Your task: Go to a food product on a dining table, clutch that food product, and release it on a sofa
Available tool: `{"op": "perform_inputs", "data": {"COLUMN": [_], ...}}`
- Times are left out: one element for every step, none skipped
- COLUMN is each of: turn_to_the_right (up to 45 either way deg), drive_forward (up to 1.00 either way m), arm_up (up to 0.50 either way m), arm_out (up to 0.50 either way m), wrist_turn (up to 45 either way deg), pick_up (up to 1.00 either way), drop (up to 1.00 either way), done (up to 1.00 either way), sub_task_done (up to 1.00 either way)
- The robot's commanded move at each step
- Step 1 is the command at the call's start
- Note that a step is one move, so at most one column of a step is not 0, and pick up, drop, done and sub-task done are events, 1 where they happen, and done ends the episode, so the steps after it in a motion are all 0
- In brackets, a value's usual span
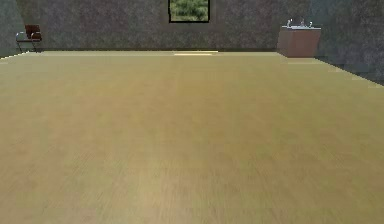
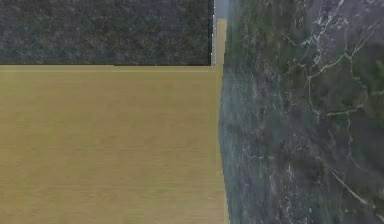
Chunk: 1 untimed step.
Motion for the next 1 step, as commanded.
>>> {"op": "perform_inputs", "data": {"turn_to_the_right": [0.0], "drive_forward": [0.25], "arm_up": [0.00], "arm_out": [0.00], "wrist_turn": [0.0], "pick_up": [0.00], "drop": [0.00], "done": [0.00], "sub_task_done": [0.00]}}
